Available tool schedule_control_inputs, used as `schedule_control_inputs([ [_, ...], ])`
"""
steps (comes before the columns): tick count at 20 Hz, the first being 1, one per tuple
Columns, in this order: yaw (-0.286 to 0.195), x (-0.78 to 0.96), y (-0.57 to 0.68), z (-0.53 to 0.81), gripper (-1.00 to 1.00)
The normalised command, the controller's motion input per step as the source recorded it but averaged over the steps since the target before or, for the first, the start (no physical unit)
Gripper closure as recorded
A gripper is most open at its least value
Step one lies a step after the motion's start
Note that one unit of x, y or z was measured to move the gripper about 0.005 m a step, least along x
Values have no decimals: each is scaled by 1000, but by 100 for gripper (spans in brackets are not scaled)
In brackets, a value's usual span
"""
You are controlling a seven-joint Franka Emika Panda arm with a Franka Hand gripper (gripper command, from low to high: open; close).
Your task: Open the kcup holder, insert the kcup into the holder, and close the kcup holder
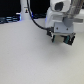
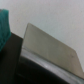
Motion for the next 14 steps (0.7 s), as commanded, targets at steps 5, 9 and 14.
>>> schedule_control_inputs([
  [5,113,-589,458,33,-100],
  [9,100,-635,472,27,-100],
  [14,89,-698,416,-6,-100],
])
